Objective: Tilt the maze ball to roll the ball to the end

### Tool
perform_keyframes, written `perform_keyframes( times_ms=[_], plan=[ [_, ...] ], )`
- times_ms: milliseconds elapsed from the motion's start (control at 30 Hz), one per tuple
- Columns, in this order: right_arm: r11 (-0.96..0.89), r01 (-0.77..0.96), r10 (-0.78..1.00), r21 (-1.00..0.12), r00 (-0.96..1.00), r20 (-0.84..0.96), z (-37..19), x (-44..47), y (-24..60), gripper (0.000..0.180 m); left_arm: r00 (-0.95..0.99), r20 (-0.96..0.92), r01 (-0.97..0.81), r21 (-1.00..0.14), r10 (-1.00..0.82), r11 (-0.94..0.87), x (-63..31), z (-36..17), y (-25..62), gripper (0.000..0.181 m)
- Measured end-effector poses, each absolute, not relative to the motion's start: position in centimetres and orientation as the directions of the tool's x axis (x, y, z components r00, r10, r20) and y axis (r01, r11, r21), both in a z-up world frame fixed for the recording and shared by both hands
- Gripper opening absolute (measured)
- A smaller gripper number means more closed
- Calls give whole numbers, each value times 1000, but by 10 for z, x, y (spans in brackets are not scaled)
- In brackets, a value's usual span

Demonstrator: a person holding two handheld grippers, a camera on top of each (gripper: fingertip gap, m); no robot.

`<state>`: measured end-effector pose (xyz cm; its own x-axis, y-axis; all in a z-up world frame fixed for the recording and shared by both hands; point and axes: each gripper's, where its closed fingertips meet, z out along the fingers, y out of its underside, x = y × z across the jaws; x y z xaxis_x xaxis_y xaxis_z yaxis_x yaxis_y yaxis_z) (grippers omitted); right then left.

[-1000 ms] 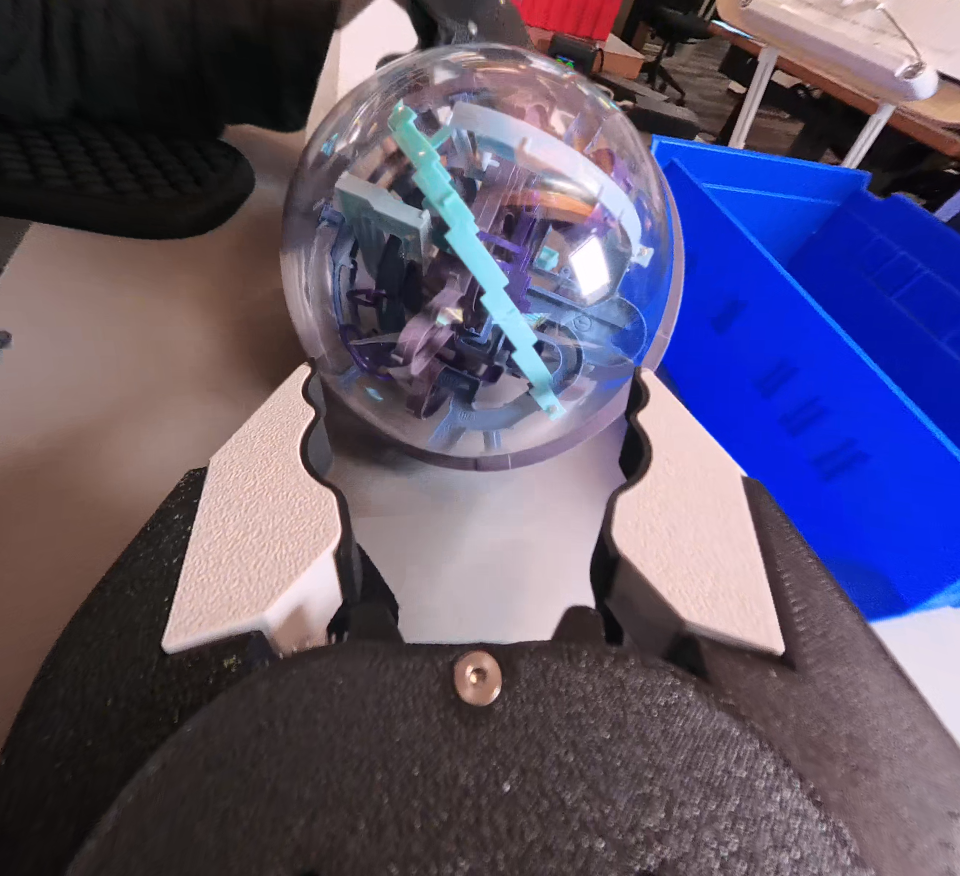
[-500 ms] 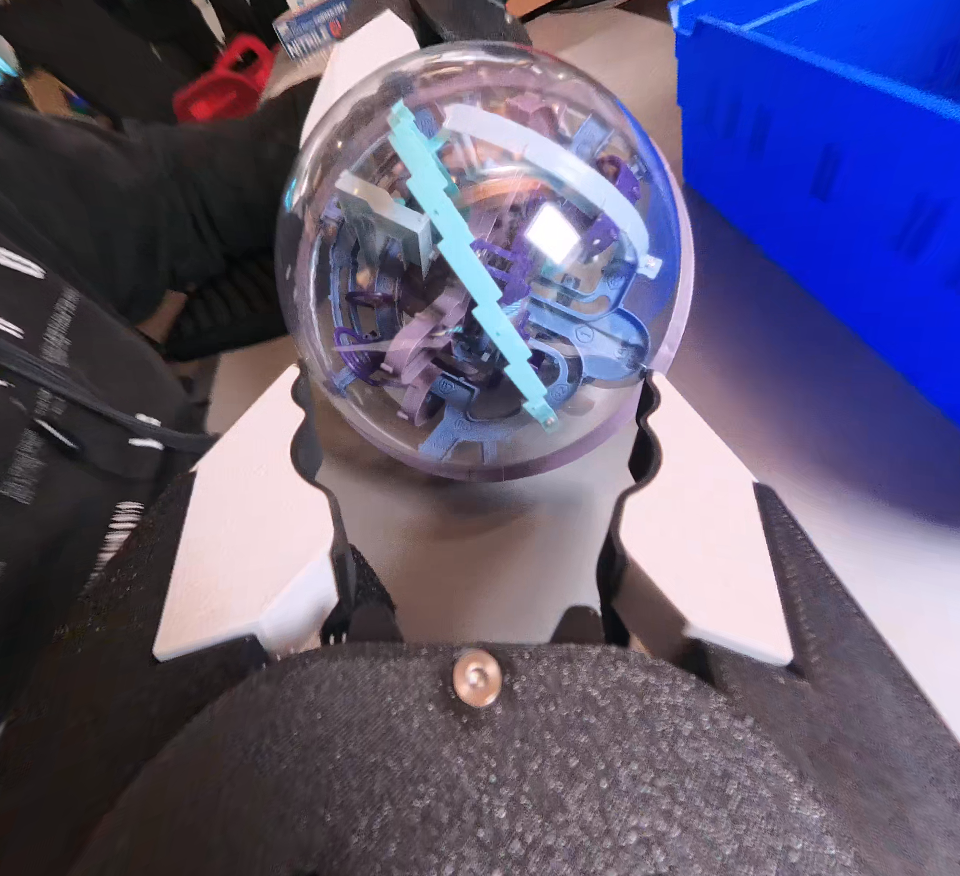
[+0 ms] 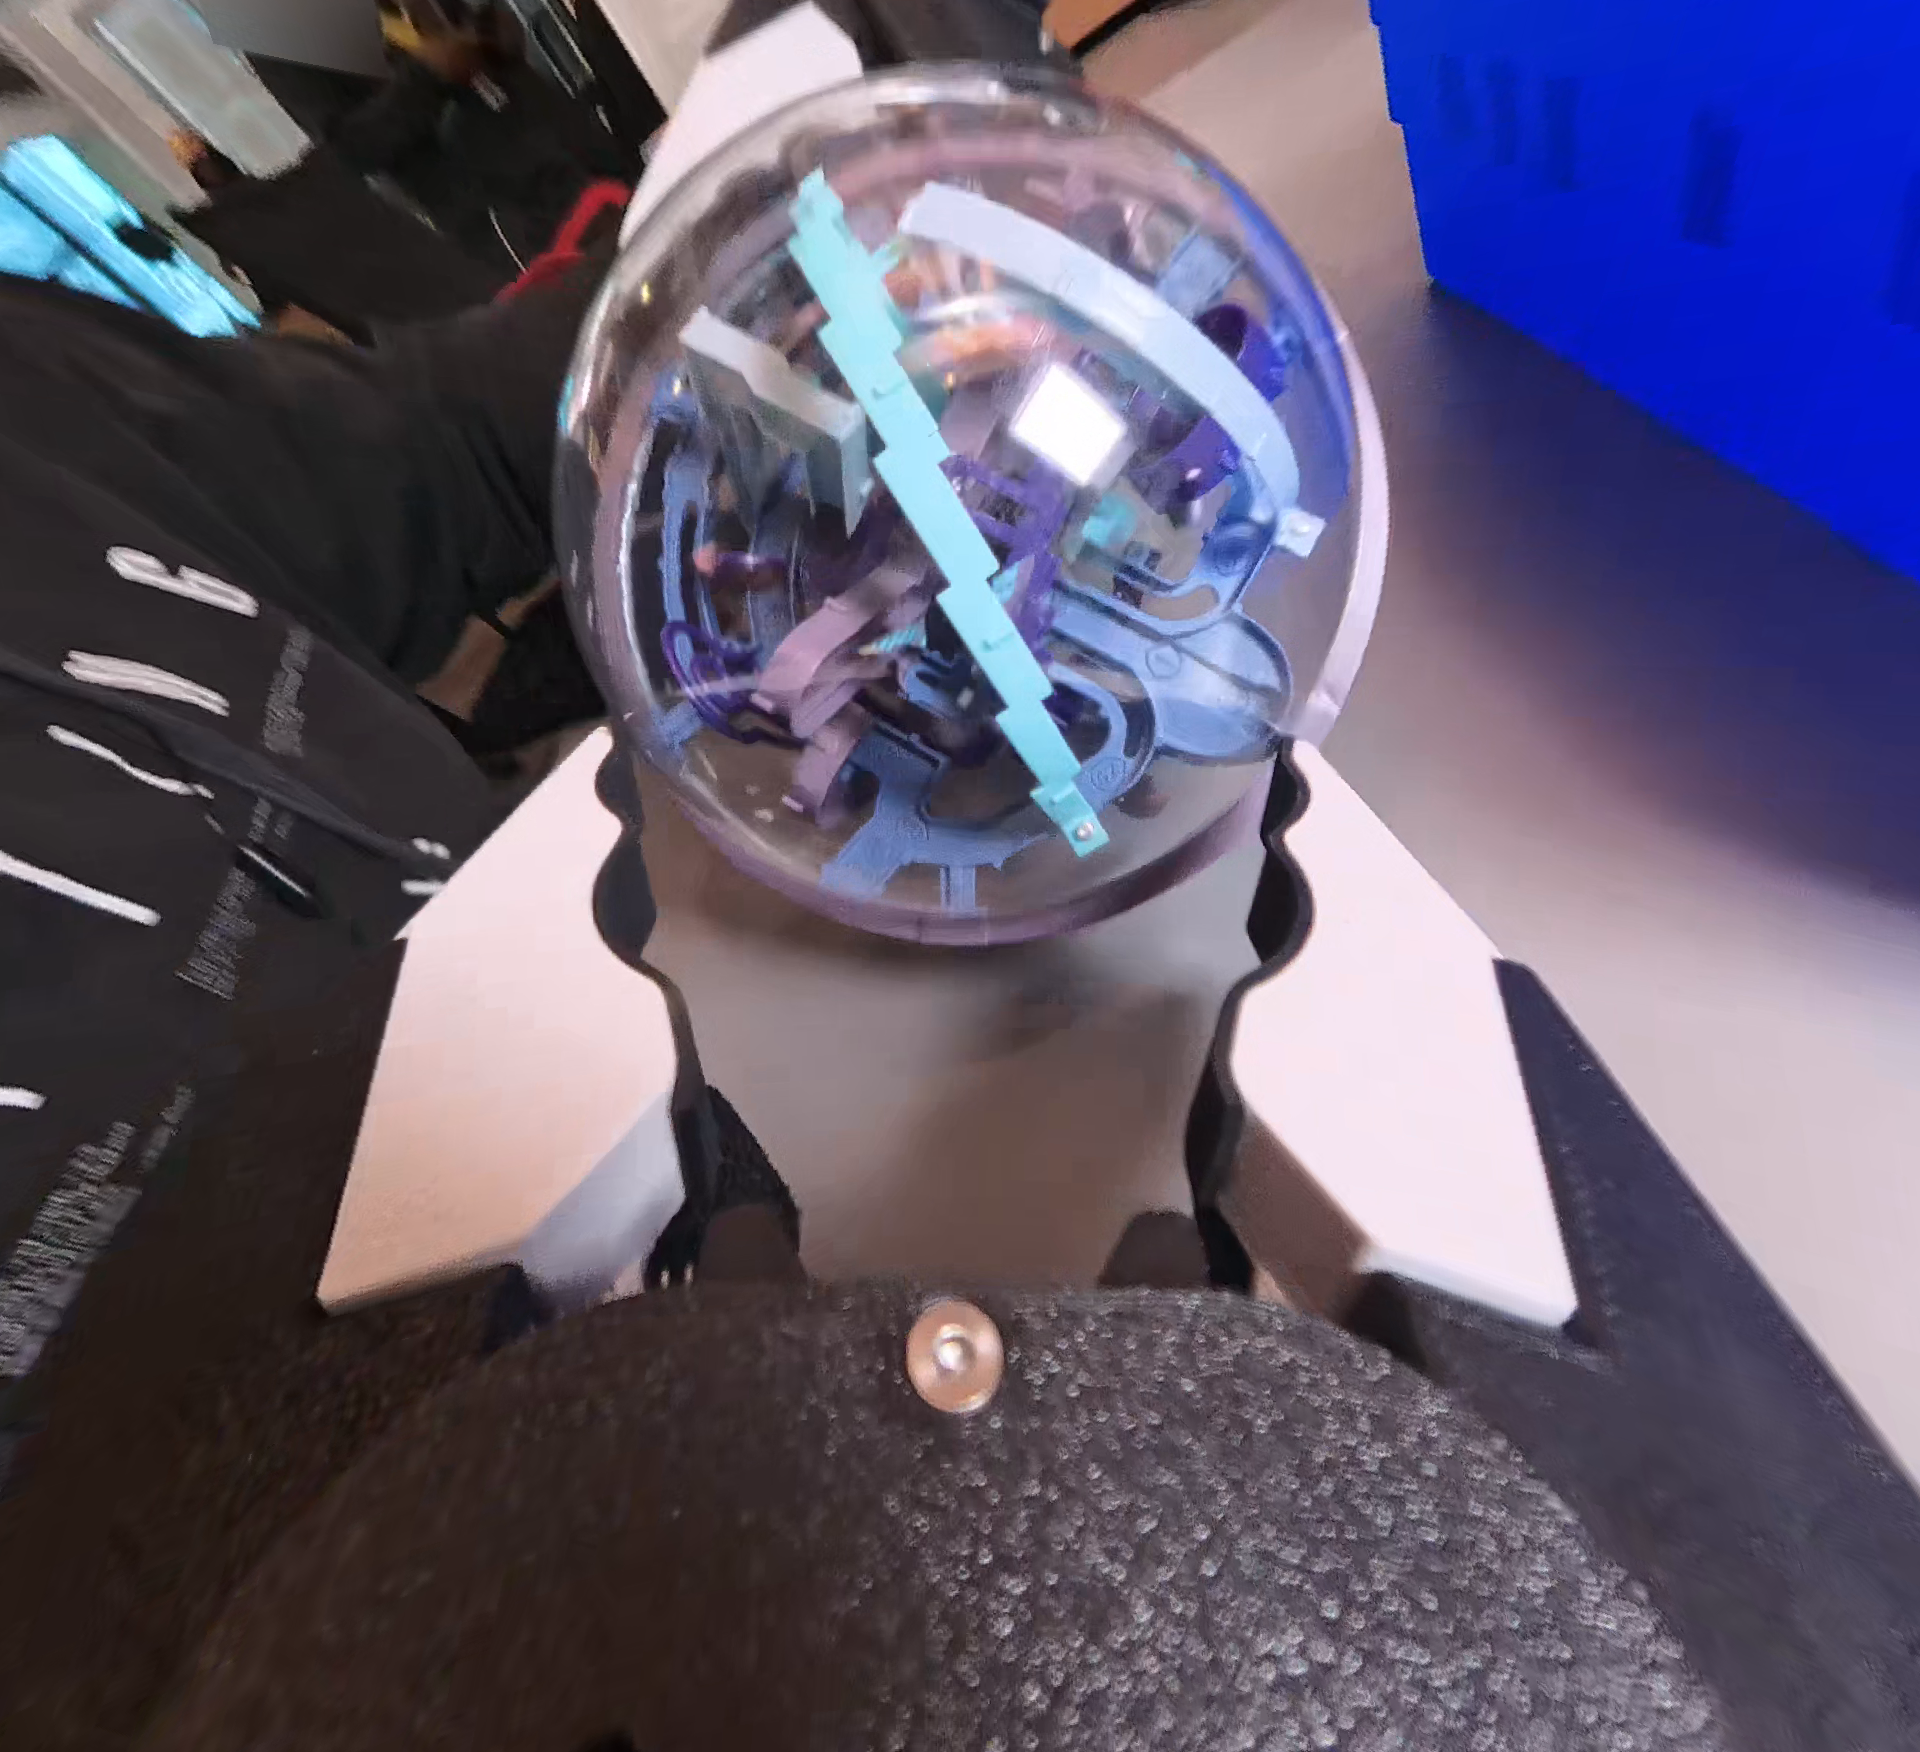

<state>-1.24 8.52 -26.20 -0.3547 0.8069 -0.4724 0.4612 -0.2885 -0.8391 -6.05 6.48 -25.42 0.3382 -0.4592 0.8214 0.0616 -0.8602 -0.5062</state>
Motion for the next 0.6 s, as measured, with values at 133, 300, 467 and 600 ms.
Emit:
perform_keyframes(
  times_ms=[133, 300, 467, 600],
  plan=[
    [-137, 451, 868, -882, -375, -326, -278, -13, 79, 112, 458, 700, 28, -628, -549, -778, -64, -245, 73, 143],
    [52, 397, 918, -916, -380, -113, -284, -15, 79, 112, 542, 509, -81, -760, -668, -645, -61, -240, 70, 142],
    [201, 344, 924, -917, -377, 61, -286, -15, 79, 112, 580, 339, -177, -835, -741, -521, -57, -238, 63, 142],
    [292, 307, 913, -906, -371, 169, -285, -16, 80, 114, 592, 227, -238, -867, -773, -437, -55, -237, 59, 142]
  ],
)
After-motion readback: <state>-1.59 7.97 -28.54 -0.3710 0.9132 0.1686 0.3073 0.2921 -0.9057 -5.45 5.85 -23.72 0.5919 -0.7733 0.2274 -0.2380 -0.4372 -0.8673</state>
